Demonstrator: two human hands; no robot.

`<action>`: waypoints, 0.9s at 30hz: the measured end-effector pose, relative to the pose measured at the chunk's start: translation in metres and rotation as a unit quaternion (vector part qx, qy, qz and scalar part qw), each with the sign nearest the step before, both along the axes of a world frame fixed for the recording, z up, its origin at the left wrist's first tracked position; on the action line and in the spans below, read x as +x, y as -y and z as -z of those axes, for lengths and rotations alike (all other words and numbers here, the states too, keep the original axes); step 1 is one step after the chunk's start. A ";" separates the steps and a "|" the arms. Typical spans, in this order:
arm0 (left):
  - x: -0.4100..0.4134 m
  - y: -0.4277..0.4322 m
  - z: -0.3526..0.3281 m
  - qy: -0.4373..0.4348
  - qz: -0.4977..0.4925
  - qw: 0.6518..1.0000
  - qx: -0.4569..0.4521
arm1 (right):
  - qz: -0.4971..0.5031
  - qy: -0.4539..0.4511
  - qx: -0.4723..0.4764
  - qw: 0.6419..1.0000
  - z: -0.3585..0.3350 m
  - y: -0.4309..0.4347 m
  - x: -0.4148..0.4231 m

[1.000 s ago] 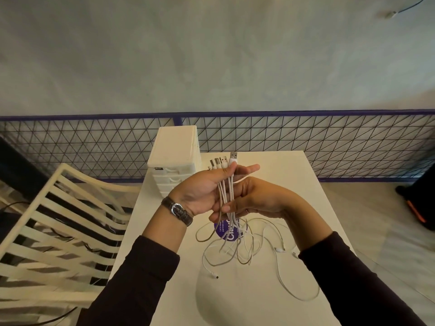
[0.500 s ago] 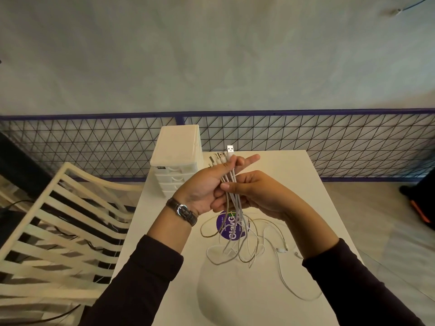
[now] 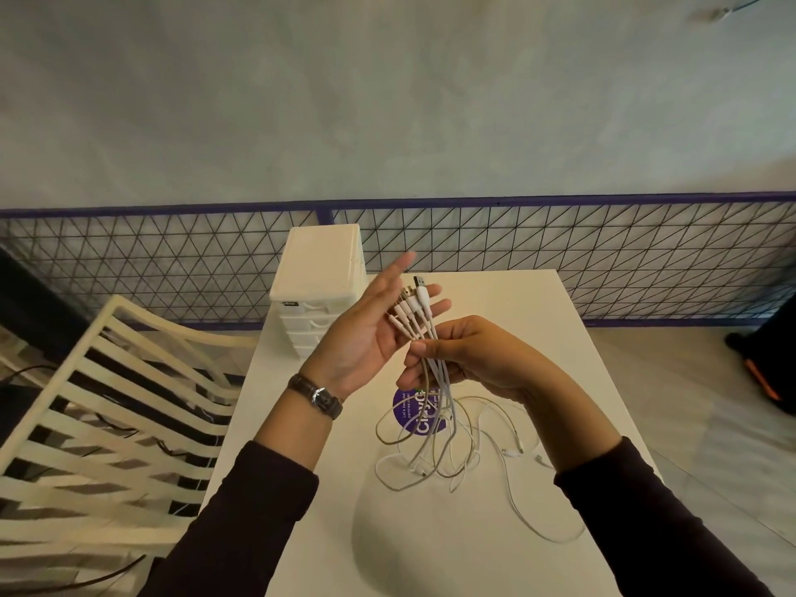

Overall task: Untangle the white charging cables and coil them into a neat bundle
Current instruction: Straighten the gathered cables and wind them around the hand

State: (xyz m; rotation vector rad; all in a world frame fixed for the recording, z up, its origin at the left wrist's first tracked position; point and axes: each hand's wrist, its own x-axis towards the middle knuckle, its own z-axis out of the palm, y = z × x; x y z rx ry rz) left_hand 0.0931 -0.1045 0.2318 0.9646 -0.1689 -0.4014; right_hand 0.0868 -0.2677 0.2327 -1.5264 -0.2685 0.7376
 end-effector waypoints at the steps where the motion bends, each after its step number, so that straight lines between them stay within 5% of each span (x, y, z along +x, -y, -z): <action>1: 0.000 0.001 -0.002 0.014 -0.001 0.999 0.037 | -0.006 -0.001 -0.001 1.000 0.001 -0.001 -0.001; 6: 0.000 0.004 -0.002 0.040 -0.028 0.991 0.126 | -0.012 -0.008 0.004 1.000 0.004 -0.006 -0.004; 27: -0.004 0.015 0.005 0.059 -0.041 0.989 0.131 | -0.034 -0.001 0.015 0.999 0.006 -0.003 -0.006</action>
